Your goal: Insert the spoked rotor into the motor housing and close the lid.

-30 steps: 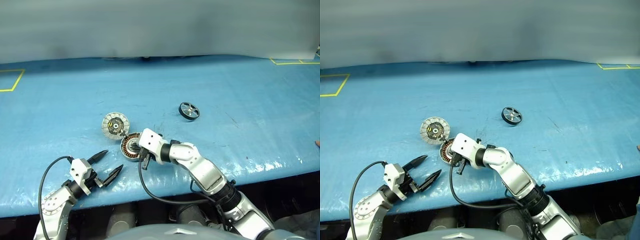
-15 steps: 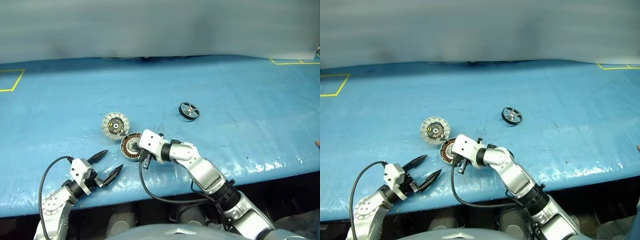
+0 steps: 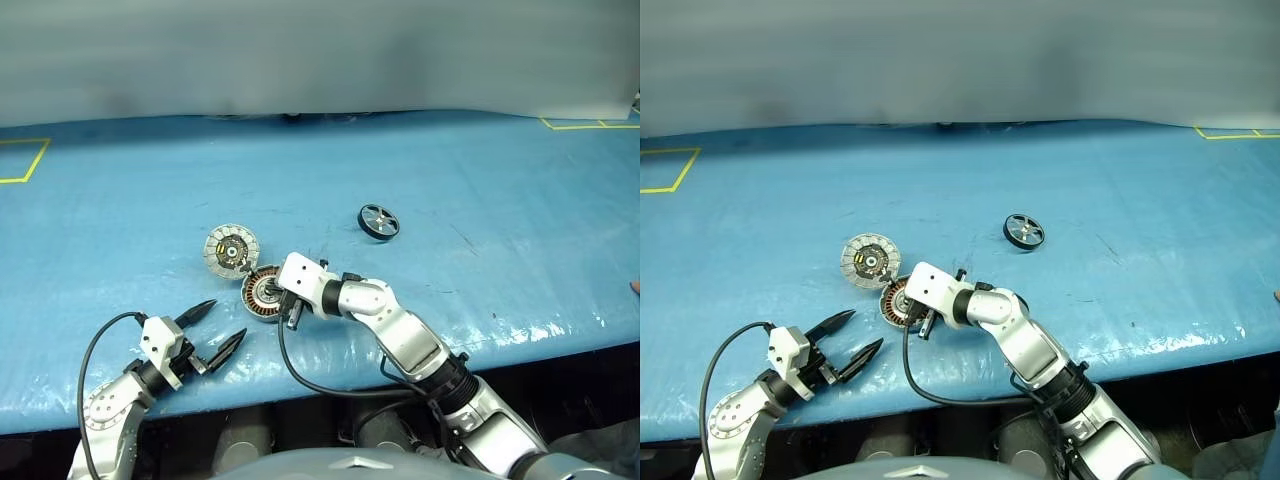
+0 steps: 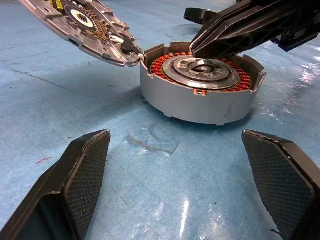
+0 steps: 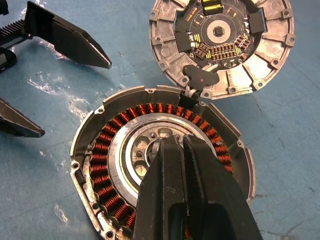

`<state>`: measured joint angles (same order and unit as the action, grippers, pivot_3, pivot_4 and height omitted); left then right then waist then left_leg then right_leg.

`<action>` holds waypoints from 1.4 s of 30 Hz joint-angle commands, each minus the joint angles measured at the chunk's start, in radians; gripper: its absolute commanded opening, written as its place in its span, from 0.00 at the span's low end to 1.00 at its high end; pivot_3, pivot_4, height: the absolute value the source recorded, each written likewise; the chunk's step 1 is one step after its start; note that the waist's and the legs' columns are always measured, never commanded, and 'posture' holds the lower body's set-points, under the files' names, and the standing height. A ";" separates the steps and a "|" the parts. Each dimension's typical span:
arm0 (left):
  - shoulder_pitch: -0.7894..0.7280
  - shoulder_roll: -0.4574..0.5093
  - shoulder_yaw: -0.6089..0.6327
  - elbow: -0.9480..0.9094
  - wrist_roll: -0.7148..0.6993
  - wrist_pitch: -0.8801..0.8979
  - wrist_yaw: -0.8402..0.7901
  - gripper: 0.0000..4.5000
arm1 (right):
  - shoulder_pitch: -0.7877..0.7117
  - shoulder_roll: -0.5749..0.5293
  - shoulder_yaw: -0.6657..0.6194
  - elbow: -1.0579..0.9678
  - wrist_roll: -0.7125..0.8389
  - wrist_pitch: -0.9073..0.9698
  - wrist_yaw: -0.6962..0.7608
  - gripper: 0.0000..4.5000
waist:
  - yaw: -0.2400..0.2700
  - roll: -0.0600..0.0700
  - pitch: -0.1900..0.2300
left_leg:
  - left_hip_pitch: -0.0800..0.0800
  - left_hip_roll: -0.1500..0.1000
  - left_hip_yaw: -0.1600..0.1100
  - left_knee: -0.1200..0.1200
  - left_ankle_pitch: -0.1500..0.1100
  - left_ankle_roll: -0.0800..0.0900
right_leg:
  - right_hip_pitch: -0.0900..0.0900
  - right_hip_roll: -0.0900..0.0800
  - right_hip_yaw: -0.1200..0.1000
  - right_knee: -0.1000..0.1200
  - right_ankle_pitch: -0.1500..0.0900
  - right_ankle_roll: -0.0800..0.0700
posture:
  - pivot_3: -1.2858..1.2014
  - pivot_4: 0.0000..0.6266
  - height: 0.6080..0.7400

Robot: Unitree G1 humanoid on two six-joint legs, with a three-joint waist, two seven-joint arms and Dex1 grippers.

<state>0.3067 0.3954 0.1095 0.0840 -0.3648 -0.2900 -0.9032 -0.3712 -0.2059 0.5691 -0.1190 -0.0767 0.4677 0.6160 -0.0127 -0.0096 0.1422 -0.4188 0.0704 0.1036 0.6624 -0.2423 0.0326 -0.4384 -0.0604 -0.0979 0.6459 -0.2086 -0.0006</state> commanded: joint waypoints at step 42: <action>-0.001 -0.002 -0.001 0.004 -0.008 -0.005 -0.008 1.00 | 0.010 0.011 -0.013 -0.013 -0.009 -0.013 0.013 0.03 | 0.001 0.000 0.000 | 0.001 0.000 0.000 0.000 0.000 0.000 | 0.001 0.000 0.000 0.000 0.000 0.000 | 0.52 0.24 1.00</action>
<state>0.3038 0.3949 0.1091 0.0847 -0.3662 -0.2906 -0.9075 -0.3537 -0.1931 0.5757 -0.1279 -0.0770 0.4579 0.6370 -0.0121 -0.0099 0.1420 -0.4174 0.0704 0.1035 0.6629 -0.2423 0.0326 -0.4368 -0.0606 -0.0979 0.6462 -0.2085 -0.0006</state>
